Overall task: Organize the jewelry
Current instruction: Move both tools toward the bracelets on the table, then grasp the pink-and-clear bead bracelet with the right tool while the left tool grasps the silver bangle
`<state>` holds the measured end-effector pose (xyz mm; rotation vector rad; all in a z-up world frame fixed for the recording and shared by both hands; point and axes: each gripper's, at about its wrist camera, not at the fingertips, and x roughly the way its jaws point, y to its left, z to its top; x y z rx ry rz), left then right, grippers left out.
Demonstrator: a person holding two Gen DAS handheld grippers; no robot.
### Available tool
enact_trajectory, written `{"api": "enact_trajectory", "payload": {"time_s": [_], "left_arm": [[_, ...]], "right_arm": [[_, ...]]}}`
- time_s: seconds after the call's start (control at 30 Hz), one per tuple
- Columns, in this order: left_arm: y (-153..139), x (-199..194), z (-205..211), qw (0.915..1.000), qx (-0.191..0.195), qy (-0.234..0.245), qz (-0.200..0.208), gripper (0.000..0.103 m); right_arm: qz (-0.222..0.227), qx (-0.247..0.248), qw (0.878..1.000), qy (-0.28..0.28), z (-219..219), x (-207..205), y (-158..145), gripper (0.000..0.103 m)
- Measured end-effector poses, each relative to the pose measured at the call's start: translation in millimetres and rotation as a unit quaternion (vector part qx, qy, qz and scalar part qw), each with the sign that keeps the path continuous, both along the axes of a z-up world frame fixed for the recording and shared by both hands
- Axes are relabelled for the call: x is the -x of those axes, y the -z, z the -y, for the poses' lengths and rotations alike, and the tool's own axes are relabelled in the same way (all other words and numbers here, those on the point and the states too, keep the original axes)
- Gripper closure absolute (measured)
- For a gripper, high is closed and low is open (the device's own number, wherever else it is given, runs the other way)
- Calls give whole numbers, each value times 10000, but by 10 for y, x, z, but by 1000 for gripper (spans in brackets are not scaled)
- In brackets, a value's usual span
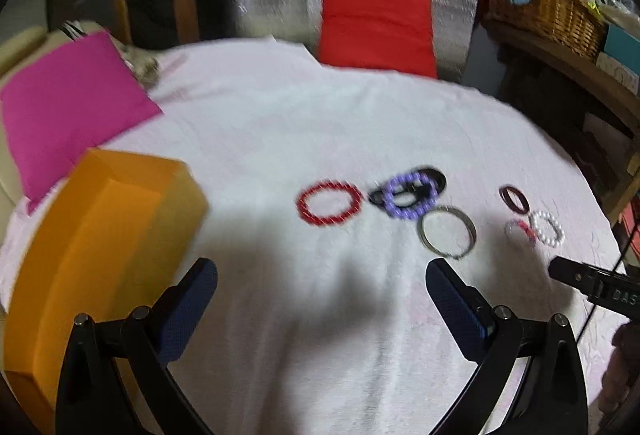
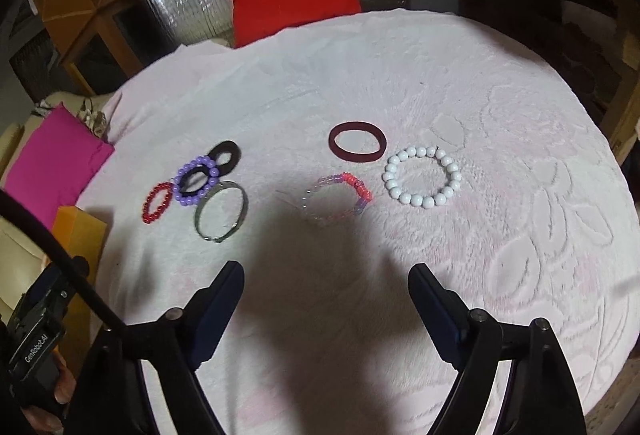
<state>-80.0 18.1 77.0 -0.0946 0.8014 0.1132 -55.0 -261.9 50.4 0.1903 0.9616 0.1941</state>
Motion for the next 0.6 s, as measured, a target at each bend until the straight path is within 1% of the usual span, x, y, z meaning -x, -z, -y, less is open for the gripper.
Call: {"api": "enact_trajectory", "payload": {"time_s": [0.07,0.1,0.13,0.2,0.4,0.5,0.57,0.6], "left_arm": [[75,-89,56,9996,114,193,-173,0],[113,-139,90,9993,132,249,-259,0],[144,-177,121,9990,137,278,-309,0],[201,-254,189,9986,149,330,-389,0],[324,-367,273,9965,387,345,-659,0],[339,-398,275,9963,392,322,-696,0],[352,-441,293,9963,363,329,-699,0],[355,-453,301,9963,354,339,-703,0]], "right_arm": [[-119,23,9999,-65,-1,-93,73,22],[-216,-1,9997,-100,-8,-144,124,26],[-294,-20,9995,-114,-13,-186,163,30],[-405,-48,9991,-134,-41,-266,228,34],[-411,250,9988,-127,-186,-468,324,33],[-282,508,9983,-47,-252,-549,360,33],[-131,699,9975,17,-294,-565,368,42],[-65,789,9969,40,-305,-566,370,52]]}}
